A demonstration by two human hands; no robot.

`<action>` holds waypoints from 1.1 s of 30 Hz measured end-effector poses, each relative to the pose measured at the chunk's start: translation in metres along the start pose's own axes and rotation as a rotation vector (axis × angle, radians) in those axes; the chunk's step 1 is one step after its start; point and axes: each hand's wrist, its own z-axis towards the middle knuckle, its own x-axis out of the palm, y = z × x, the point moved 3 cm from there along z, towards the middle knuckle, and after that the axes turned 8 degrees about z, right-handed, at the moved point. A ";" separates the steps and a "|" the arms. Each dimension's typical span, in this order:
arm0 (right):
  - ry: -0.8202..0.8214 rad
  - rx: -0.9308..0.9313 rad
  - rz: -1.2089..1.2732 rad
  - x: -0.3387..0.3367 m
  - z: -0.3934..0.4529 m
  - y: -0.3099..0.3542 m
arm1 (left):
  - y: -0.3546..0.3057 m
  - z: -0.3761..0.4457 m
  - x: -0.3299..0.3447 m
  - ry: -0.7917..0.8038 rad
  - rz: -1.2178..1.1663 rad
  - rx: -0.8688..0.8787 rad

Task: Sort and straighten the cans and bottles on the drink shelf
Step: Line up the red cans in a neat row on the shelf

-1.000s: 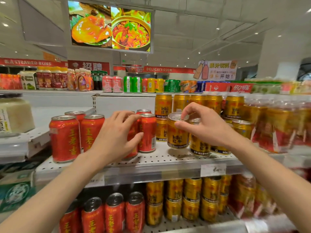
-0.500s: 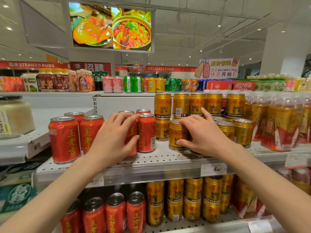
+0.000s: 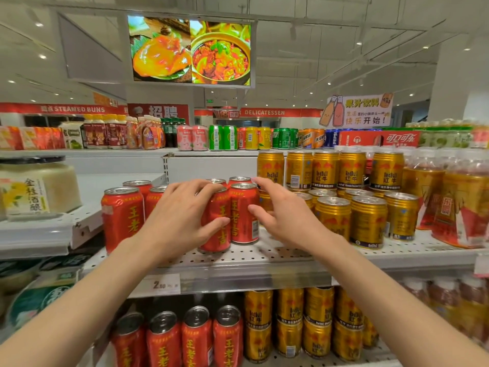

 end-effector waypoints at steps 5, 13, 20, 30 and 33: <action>-0.020 0.046 0.189 0.012 0.005 -0.001 | 0.007 -0.001 0.002 0.003 0.028 -0.008; 0.005 0.083 0.344 0.026 0.002 0.000 | 0.017 -0.011 0.002 -0.042 0.001 -0.029; -0.067 0.133 0.572 0.029 -0.043 -0.004 | 0.005 -0.065 -0.014 -0.229 -0.371 -0.238; -0.139 0.263 0.745 0.065 -0.143 0.007 | -0.003 -0.179 0.012 -0.118 -0.903 -0.691; -0.131 0.396 0.714 0.096 -0.166 -0.002 | 0.002 -0.202 0.031 -0.061 -0.979 -0.761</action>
